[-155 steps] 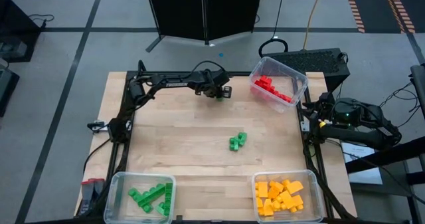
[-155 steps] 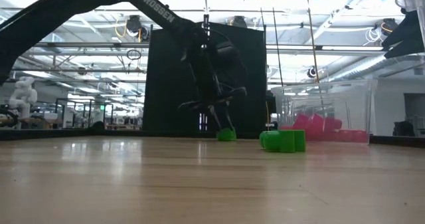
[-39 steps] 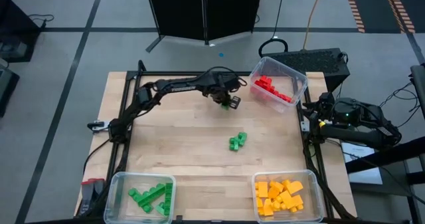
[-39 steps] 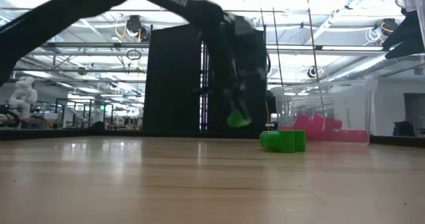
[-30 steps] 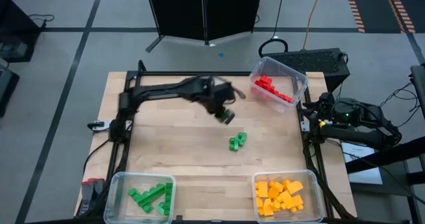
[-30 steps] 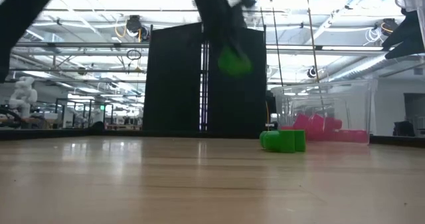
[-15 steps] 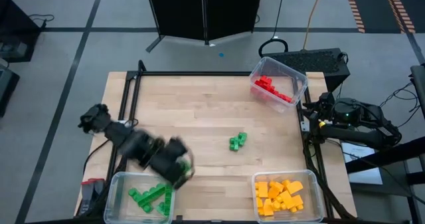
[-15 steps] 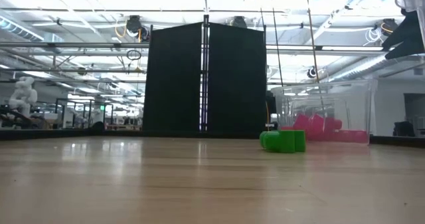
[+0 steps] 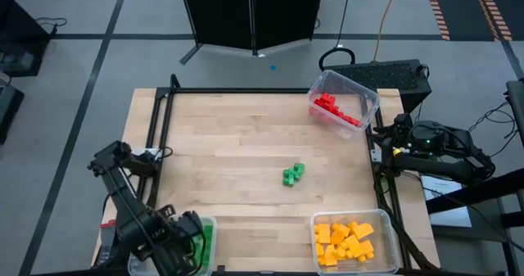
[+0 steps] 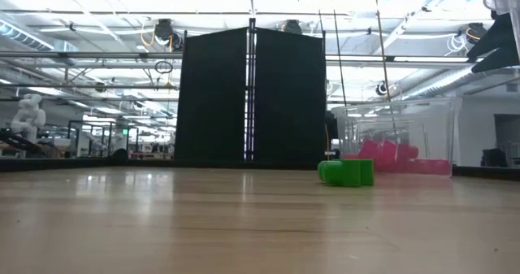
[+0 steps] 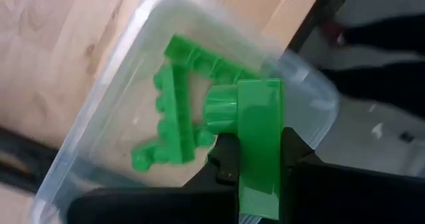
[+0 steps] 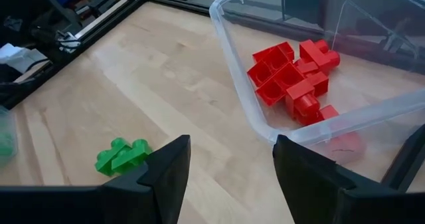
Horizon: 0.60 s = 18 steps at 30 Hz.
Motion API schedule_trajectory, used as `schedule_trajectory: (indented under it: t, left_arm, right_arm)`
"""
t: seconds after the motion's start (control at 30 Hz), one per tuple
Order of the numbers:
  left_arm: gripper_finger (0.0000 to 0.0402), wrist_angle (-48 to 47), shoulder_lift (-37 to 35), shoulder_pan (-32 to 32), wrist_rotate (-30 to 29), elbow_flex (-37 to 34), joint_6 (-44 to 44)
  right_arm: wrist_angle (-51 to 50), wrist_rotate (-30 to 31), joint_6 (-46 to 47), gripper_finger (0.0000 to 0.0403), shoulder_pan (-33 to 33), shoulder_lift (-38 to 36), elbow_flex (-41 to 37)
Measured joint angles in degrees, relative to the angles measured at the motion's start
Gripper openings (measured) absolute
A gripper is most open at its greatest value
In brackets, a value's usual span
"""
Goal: Sort blocks
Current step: Put the green game piece into the bottom left transparent bin
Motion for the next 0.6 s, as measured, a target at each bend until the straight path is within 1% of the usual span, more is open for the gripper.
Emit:
schedule_trajectory:
  t: [0.1,0.2,0.3,0.43,0.53,0.6]
  left_arm:
    - [0.0009,-0.15,-0.11,-0.25,4.39,-2.40,-0.09]
    - [0.0033,-0.06,-0.02,-0.23,7.96,-4.75,-1.02]
    - [0.0070,1.30,-0.06,-0.18,10.10,-6.72,-1.46]
    - [0.0130,2.66,-0.06,0.80,13.30,-8.30,-1.57]
    - [0.0173,2.86,-0.06,2.77,12.50,-8.40,-1.57]
    - [0.0195,2.89,-0.06,5.06,8.60,-8.40,-1.52]
  right_arm:
    - [0.00,-0.01,0.61,0.0208,0.02,0.00,0.00]
    - [0.00,-0.02,0.61,0.0208,0.00,0.00,0.00]
    - [0.00,0.00,0.06,0.0208,0.00,0.00,0.00]
    - [0.00,0.00,-1.25,0.0208,0.01,0.00,0.00]
    - [0.00,-0.01,-1.46,0.0208,0.01,0.00,0.00]
    - [0.00,0.00,-1.38,0.0208,0.02,0.00,0.00]
